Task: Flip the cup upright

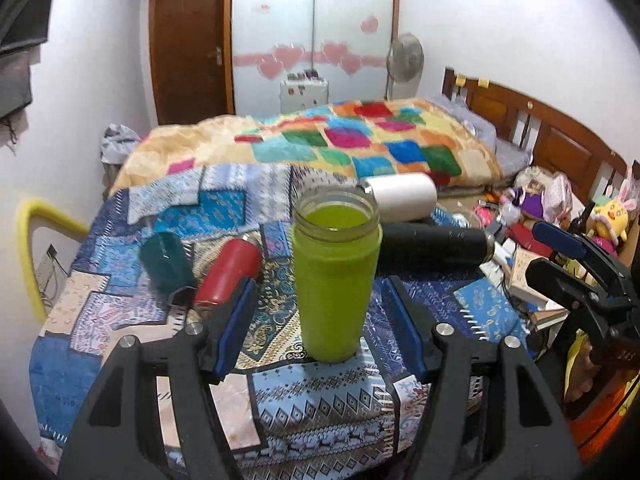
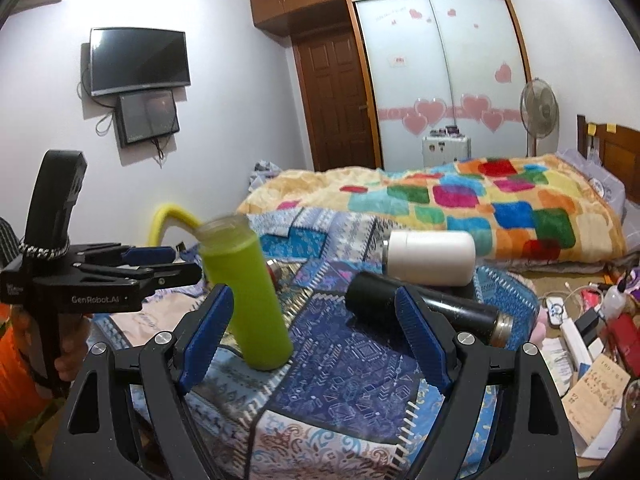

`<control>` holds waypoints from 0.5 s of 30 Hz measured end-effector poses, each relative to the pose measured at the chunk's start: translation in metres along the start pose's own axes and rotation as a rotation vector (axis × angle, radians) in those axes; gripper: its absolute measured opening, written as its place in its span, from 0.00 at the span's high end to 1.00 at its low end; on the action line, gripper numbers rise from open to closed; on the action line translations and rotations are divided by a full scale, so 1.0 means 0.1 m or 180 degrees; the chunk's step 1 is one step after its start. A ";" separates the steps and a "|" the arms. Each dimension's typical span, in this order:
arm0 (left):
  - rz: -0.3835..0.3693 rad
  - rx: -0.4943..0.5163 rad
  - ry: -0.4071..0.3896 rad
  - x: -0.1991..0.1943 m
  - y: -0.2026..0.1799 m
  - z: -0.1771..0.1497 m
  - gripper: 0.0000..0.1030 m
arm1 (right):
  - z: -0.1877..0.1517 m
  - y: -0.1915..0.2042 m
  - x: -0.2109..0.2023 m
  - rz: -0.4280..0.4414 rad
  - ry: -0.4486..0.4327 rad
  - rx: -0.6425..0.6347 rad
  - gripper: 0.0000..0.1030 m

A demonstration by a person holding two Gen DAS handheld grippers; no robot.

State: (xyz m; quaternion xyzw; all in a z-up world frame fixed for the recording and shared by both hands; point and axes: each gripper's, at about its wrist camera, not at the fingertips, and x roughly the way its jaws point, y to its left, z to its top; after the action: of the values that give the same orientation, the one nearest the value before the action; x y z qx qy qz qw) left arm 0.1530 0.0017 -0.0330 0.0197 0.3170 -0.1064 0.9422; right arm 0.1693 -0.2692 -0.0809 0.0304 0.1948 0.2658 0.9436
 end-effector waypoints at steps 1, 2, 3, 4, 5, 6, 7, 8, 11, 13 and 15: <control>0.0032 -0.0004 -0.0104 -0.13 0.00 -0.02 0.37 | 0.02 0.04 -0.06 -0.0009 -0.0042 -0.0007 0.21; 0.0056 -0.0002 -0.0171 -0.22 -0.01 -0.03 0.37 | 0.04 0.08 -0.11 -0.0015 -0.0079 -0.0015 0.21; 0.0078 0.0002 -0.0237 -0.31 -0.02 -0.04 0.37 | 0.06 0.11 -0.17 -0.0016 -0.0114 -0.0026 0.21; 0.0105 0.0006 -0.0333 -0.44 -0.03 -0.05 0.37 | 0.08 0.17 -0.25 -0.0014 -0.0167 -0.0039 0.21; 0.0125 0.0005 -0.0392 -0.52 -0.04 -0.06 0.37 | 0.10 0.19 -0.29 -0.0013 -0.0198 -0.0045 0.21; 0.0149 -0.0001 -0.0480 -0.64 -0.06 -0.09 0.37 | 0.11 0.23 -0.34 -0.0008 -0.0234 -0.0056 0.21; 0.0164 -0.0013 -0.0555 -0.73 -0.07 -0.10 0.37 | 0.13 0.27 -0.41 -0.0001 -0.0279 -0.0069 0.21; 0.0178 -0.0029 -0.0624 -0.82 -0.07 -0.11 0.37 | 0.14 0.30 -0.46 -0.0002 -0.0320 -0.0080 0.20; 0.0253 -0.0061 -0.0872 -1.10 -0.12 -0.18 0.37 | 0.17 0.40 -0.64 -0.0032 -0.0466 -0.0094 0.19; 0.0335 -0.0048 -0.1054 -1.25 -0.17 -0.24 0.37 | 0.19 0.46 -0.77 -0.0039 -0.0568 -0.0094 0.19; 0.0484 0.0001 -0.1246 -1.42 -0.24 -0.32 0.35 | 0.19 0.51 -0.86 -0.0051 -0.0645 -0.0086 0.19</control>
State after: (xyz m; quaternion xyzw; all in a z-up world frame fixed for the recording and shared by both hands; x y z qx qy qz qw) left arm 0.0184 0.0082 0.0274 0.0227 0.1255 -0.0369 0.9912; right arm 0.0841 -0.2693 -0.0252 0.0429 0.0949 0.2564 0.9609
